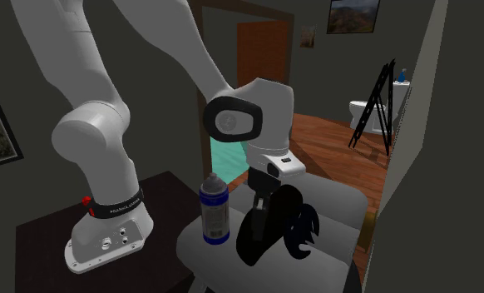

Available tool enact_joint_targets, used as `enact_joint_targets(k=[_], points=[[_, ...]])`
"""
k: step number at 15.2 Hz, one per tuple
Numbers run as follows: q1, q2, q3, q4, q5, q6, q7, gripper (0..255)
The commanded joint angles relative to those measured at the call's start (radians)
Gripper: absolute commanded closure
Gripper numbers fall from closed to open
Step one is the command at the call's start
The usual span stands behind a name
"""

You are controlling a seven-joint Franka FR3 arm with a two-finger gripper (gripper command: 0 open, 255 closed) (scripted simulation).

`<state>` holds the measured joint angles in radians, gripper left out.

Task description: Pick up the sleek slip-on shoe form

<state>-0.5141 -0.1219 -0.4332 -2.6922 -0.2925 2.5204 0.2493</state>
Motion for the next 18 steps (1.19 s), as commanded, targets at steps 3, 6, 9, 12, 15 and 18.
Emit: enact_joint_targets(k=[3, 6, 9, 12, 15, 18], points=[[0.000, 0.002, 0.000, -0.002, 0.000, 0.002, 0.000, 255], [0.000, 0.003, 0.000, -0.001, 0.000, 0.003, -0.001, 255], [0.000, -0.013, 0.002, 0.001, -0.003, -0.016, 0.001, 255], [-0.003, -0.059, 0.007, 0.010, -0.012, -0.069, 0.005, 255], [-0.005, -0.102, 0.013, 0.021, -0.017, -0.122, 0.007, 255], [-0.007, -0.141, 0.021, 0.034, -0.020, -0.174, 0.007, 255]])
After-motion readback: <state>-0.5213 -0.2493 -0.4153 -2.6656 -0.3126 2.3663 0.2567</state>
